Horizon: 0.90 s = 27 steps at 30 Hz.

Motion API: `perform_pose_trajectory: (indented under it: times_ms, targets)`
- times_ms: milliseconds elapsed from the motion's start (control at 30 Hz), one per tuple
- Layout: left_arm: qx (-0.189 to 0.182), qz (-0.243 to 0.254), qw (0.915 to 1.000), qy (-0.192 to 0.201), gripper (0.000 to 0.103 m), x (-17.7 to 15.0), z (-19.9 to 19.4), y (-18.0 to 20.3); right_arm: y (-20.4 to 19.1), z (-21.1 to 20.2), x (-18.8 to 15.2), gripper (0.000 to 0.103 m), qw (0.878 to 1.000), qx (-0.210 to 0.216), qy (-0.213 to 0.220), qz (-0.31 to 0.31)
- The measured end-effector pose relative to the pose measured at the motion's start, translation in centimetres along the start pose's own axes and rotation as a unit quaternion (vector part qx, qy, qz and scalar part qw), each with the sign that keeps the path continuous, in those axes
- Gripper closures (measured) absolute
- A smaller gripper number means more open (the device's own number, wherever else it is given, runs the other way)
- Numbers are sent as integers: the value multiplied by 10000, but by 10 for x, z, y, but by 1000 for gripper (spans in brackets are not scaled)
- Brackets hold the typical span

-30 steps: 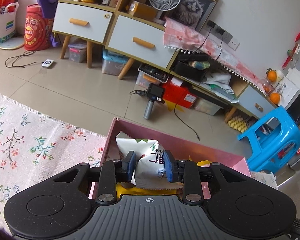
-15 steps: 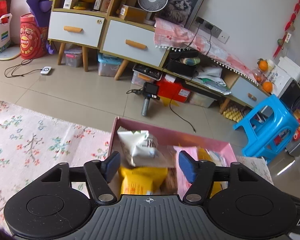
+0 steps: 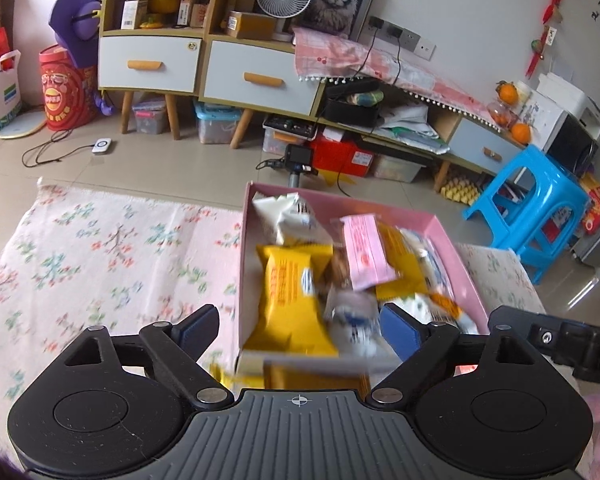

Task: Organize snacks
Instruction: 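Withdraw both open tools from the box back over the remaining packs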

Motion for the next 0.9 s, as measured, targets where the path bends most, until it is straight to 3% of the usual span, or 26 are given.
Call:
perform_pose_trajectory:
  times_ms: [267,533,700,900]
  targets:
    - [28,-48,10000,-11,7,-27,-31,-1,-9,-27,-24,11,9999,-26,-30,-154]
    - [-73,-112,9994,-329,4,-57,-44,-3,-8,-38,-55,9,9991,-203,-76,-368]
    - [6,1,9998,-185,2,-74,-49,-5,1,-41,-75,9,9992,-193,-38,-344]
    - [153,-4,9998,-115,2,-91,-46,-14,8,-39,-87,10,9975,-515,41,-483]
Point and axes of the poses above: each gripper's, at about its wrist camera, not at the fingertips, and z roughly the way its jaws point, y to its right, x to its top, the point moved 2 cm from there along z, roughly the way its jaws point, and after that the axes turned 5 degrees about z, right-handed, at the moved point
